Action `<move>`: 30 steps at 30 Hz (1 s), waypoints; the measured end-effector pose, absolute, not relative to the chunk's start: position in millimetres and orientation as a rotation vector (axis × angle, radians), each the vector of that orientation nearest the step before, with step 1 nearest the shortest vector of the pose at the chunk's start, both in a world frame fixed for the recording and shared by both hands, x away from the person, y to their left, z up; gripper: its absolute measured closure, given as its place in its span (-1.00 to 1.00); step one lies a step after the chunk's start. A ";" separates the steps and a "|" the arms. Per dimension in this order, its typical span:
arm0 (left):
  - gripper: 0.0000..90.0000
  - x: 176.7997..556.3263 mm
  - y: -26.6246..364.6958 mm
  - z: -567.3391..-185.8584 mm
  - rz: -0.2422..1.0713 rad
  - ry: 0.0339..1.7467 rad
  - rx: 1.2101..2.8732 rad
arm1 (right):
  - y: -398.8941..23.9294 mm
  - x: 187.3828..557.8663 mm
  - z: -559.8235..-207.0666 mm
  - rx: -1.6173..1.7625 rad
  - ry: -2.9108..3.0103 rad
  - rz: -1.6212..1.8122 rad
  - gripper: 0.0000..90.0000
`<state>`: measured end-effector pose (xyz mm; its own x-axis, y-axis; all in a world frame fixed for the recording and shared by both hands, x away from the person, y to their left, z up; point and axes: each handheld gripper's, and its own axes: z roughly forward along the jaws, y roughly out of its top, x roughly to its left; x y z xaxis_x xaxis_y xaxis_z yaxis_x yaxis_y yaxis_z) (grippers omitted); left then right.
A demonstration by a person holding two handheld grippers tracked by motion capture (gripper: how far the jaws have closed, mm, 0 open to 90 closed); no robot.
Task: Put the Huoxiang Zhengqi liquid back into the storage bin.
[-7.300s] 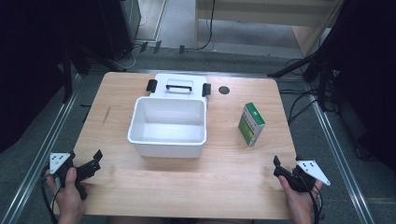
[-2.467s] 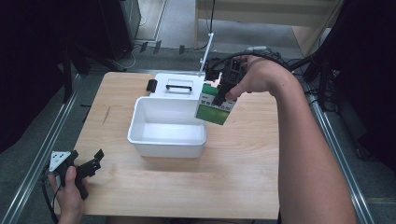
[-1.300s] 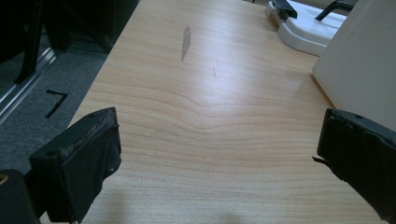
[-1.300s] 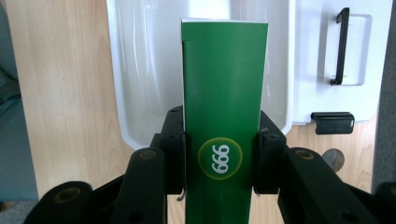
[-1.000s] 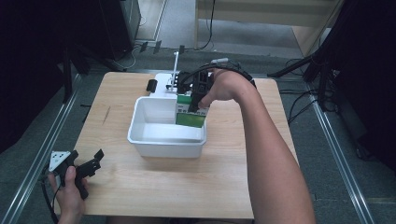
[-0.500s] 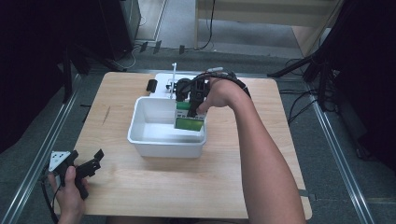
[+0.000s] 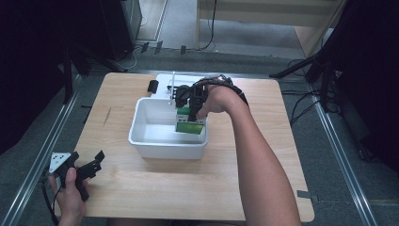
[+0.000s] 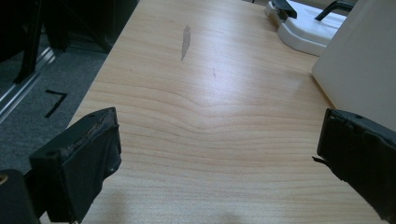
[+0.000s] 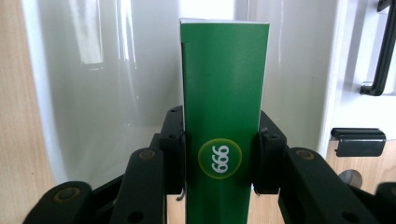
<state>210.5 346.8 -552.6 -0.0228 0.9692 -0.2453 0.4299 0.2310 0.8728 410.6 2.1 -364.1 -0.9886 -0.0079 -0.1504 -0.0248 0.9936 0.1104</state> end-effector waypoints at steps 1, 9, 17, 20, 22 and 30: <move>-1.00 210.5 346.8 -552.6 0.754 1.605 1.340 | 2.6 411.6 -365.7 -0.029 2.985 0.167 0.43; -1.00 210.5 346.8 -552.6 0.754 1.605 1.340 | 5.7 415.8 -380.3 -0.014 2.991 0.155 0.42; -1.00 210.6 346.9 -552.6 0.753 1.605 1.339 | 9.6 417.0 -390.9 0.009 2.991 0.140 0.41; -1.00 210.6 346.9 -552.6 0.752 1.605 1.339 | 9.2 417.7 -390.8 0.030 2.989 0.142 0.39; -1.00 210.6 347.0 -552.6 0.752 1.606 1.339 | 8.1 418.7 -390.0 0.046 2.981 0.146 0.35; -1.00 210.6 346.9 -552.6 0.752 1.607 1.340 | 2.8 419.7 -385.2 0.109 2.966 0.204 0.23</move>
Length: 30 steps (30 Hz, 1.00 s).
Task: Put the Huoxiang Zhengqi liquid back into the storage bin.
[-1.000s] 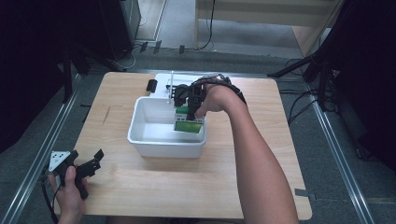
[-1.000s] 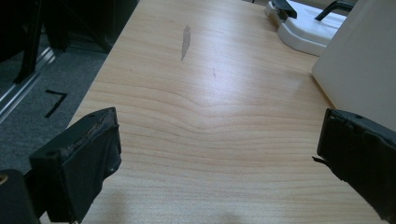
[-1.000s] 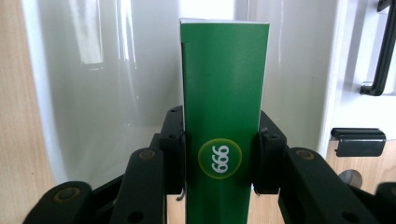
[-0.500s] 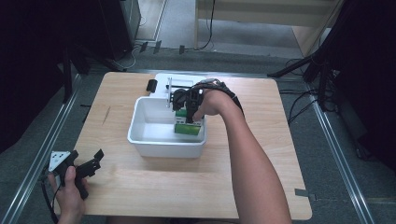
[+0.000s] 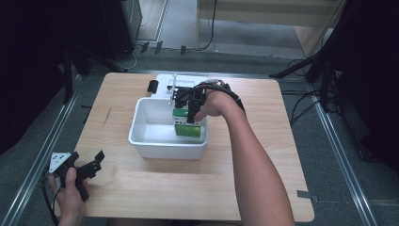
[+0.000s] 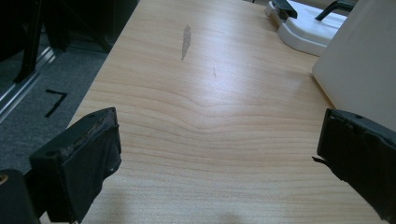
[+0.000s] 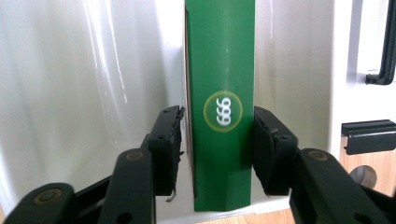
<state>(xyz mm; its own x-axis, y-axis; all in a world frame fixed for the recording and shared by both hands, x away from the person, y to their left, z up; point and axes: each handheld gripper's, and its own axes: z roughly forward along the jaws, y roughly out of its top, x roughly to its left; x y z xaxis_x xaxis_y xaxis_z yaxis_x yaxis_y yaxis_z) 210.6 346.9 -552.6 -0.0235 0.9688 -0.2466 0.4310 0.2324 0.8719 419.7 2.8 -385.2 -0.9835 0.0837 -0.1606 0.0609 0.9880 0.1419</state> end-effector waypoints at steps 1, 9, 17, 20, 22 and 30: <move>-1.00 210.6 346.9 -552.6 0.752 1.607 1.339 | 2.8 419.7 -385.2 0.109 2.966 0.204 0.23; -1.00 210.6 347.0 -552.7 0.751 1.606 1.336 | -9.5 422.4 -375.7 0.209 2.969 0.323 0.03; -1.00 210.7 346.9 -552.6 0.752 1.607 1.341 | -19.2 422.1 -359.4 0.259 2.968 0.393 -0.04; -1.00 210.7 346.9 -552.6 0.752 1.607 1.341 | -21.9 422.6 -354.1 0.277 2.958 0.412 -0.05; -1.00 210.7 346.8 -552.6 0.753 1.607 1.340 | -25.4 422.9 -348.1 0.297 2.947 0.432 -0.05; -1.00 210.4 347.0 -552.8 0.752 1.604 1.333 | -46.2 424.1 -329.5 0.373 2.889 0.498 -0.07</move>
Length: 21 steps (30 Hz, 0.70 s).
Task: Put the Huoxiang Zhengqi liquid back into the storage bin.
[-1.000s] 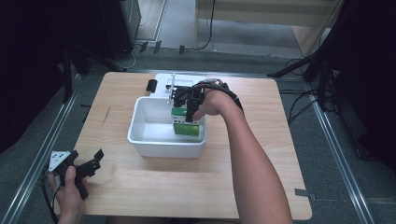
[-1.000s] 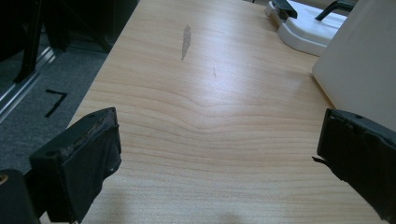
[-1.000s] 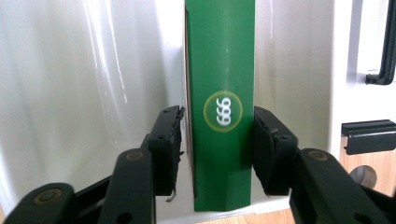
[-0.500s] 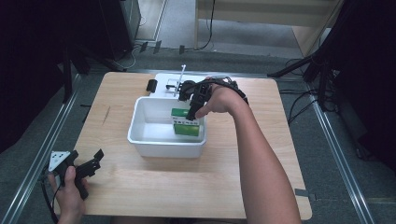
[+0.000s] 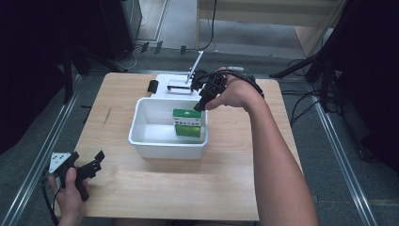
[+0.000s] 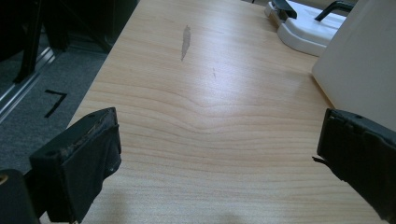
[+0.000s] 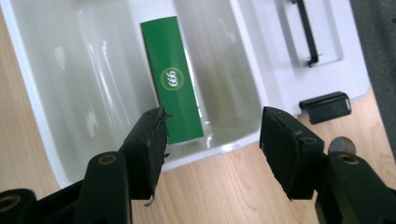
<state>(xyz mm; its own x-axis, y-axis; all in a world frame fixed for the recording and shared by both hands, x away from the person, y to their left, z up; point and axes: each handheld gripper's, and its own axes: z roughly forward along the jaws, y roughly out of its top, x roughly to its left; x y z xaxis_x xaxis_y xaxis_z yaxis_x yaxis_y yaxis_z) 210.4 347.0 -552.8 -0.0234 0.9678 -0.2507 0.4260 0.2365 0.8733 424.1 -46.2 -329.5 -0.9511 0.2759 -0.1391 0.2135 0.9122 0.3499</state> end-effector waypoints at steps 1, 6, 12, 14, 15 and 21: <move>-1.00 210.4 347.2 -552.8 0.753 1.605 1.330 | -49.0 424.8 -328.2 0.388 2.884 0.505 -0.08; -1.00 210.5 346.7 -552.7 0.755 1.604 1.338 | -61.8 428.5 -322.2 0.494 2.837 0.554 -0.12; -1.00 210.2 346.4 -552.6 0.762 1.602 1.341 | -86.7 433.2 -318.3 0.636 2.730 0.699 -0.14; -1.00 210.1 346.1 -552.6 0.759 1.600 1.343 | -95.0 433.7 -320.1 0.667 2.703 0.721 -0.15; -1.00 210.0 345.4 -552.6 0.763 1.599 1.345 | -103.4 434.1 -323.2 0.693 2.686 0.740 -0.16; -1.00 210.1 345.7 -552.7 0.761 1.600 1.343 | -123.2 435.8 -334.2 0.765 2.633 0.795 -0.21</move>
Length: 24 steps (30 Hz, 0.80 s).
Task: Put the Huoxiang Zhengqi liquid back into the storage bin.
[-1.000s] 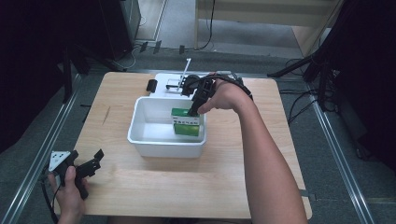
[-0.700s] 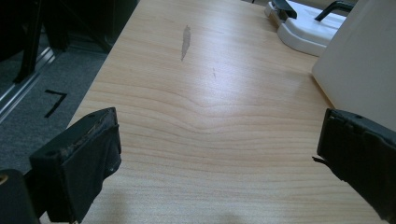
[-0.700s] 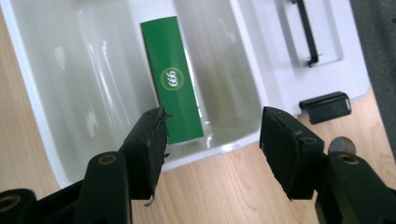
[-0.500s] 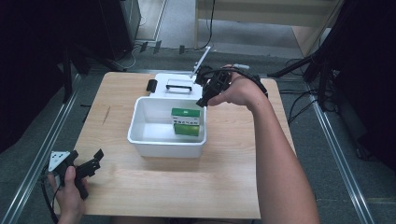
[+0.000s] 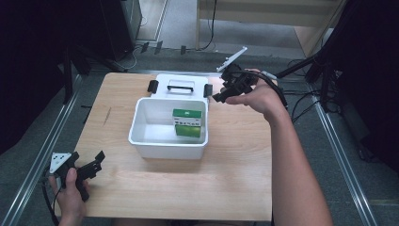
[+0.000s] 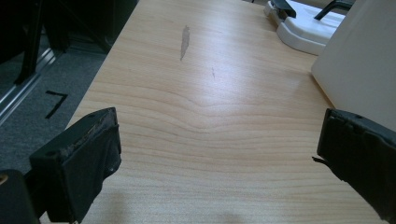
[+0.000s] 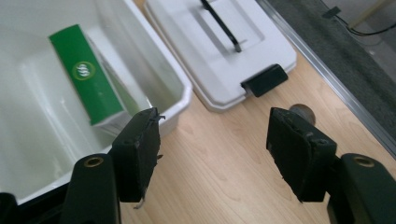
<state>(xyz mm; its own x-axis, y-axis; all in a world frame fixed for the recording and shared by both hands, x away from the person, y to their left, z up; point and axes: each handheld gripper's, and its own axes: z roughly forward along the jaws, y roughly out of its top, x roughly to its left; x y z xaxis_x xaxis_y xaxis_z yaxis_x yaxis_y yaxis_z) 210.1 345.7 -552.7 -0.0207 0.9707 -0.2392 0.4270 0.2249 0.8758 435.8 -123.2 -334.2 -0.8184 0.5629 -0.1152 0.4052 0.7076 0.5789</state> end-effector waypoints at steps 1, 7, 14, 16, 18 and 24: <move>-1.00 210.0 345.5 -552.7 0.762 1.600 1.343 | -127.3 436.4 -335.8 0.780 2.617 0.806 -0.20; -1.00 209.6 345.9 -552.7 0.762 1.598 1.345 | -151.5 439.2 -345.9 0.878 2.509 0.898 -0.25; -1.00 209.6 344.7 -552.6 0.764 1.599 1.342 | -184.4 440.5 -374.0 1.036 2.334 1.018 -0.24; -1.00 209.6 344.9 -552.6 0.762 1.601 1.339 | -191.4 440.4 -380.9 1.066 2.297 1.046 -0.25; -1.00 209.7 344.8 -552.6 0.763 1.600 1.339 | -199.2 439.1 -388.5 1.086 2.258 1.076 -0.25; -1.00 209.5 344.8 -552.6 0.764 1.598 1.341 | -216.7 431.3 -408.0 1.105 2.166 1.137 -0.28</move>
